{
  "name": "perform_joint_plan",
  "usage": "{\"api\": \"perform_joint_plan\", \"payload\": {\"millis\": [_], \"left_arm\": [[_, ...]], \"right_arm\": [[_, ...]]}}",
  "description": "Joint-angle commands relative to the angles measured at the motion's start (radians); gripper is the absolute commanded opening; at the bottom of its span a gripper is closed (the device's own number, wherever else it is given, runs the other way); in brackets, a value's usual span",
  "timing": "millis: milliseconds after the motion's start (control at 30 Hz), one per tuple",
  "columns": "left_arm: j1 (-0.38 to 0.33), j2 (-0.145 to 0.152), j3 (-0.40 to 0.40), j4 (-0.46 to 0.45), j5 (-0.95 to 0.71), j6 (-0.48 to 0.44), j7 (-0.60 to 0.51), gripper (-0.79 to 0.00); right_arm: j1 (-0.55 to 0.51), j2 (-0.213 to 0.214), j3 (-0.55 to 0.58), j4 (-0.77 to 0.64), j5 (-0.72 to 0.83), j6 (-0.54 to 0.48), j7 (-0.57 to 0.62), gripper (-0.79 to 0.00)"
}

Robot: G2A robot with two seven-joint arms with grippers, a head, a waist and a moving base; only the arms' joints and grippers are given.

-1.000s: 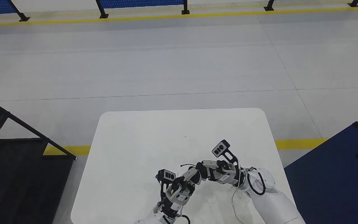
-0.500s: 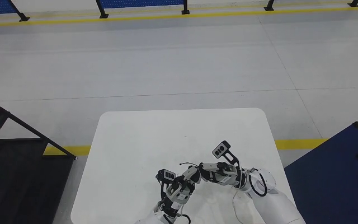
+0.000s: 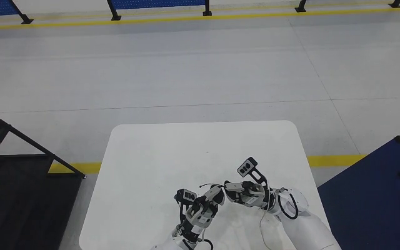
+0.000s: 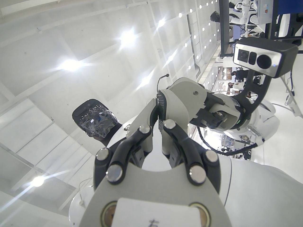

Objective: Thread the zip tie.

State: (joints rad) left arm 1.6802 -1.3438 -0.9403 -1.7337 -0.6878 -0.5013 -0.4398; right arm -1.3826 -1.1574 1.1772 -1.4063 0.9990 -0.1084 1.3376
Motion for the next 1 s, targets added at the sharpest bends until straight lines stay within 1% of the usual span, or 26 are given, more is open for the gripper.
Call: {"api": "perform_joint_plan", "payload": {"millis": [0,600,967], "left_arm": [[0.0,0.0,0.0,0.0,-0.001,-0.002,0.001,-0.785],[0.001,-0.001,-0.003,0.005,-0.004,-0.007,0.007,-0.785],[0.004,0.0,-0.007,0.002,0.005,0.003,0.006,-0.785]], "right_arm": [[0.0,0.0,0.0,0.001,-0.002,0.003,0.0,-0.785],[-0.021,0.004,0.01,0.019,-0.028,0.02,0.012,-0.785],[-0.018,0.008,0.006,0.031,-0.081,0.032,0.017,-0.785]]}}
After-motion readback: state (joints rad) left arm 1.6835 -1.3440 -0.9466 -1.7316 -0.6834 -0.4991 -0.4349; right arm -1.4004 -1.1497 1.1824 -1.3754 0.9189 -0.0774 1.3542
